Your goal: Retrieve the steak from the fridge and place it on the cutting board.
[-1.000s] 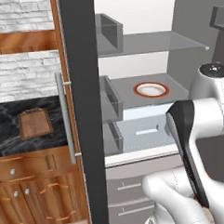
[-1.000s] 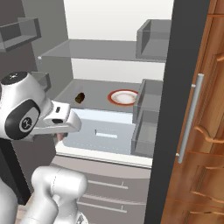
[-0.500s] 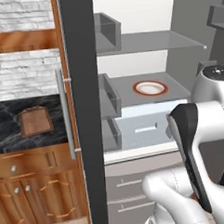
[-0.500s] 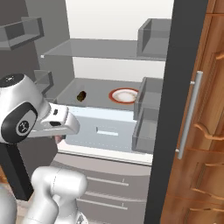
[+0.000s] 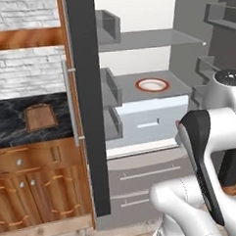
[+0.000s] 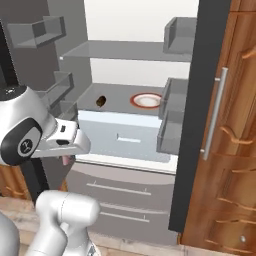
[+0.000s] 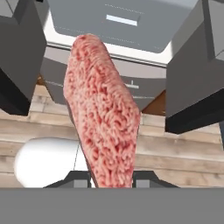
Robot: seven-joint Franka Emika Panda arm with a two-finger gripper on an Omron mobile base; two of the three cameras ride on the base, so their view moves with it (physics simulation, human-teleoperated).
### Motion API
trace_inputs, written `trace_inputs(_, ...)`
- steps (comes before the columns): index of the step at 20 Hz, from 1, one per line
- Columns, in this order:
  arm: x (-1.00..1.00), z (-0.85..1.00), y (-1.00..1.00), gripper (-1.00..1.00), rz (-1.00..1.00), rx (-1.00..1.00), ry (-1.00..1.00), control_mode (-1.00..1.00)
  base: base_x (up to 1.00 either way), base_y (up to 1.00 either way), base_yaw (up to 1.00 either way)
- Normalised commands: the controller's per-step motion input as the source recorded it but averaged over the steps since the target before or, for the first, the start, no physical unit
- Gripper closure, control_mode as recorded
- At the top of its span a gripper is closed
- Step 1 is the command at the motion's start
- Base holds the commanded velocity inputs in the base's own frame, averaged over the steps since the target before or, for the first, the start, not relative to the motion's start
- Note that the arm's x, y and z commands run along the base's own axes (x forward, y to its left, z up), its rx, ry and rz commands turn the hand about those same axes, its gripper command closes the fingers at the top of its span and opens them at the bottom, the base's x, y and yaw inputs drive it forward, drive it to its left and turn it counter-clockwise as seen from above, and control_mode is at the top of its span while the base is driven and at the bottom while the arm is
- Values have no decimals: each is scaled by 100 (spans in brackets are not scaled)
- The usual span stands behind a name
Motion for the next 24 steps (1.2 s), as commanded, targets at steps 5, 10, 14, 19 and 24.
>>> trace_inputs(5,0,0,0,100,0,0,0,100,-44,42,0)
trace_inputs(10,0,0,0,100,0,0,0,100,-36,67,0)
trace_inputs(14,0,0,0,100,0,0,0,100,-47,58,0)
trace_inputs(19,0,0,0,100,0,0,0,100,-53,47,-1)
trace_inputs(24,0,0,0,100,0,0,0,100,-20,86,-6)
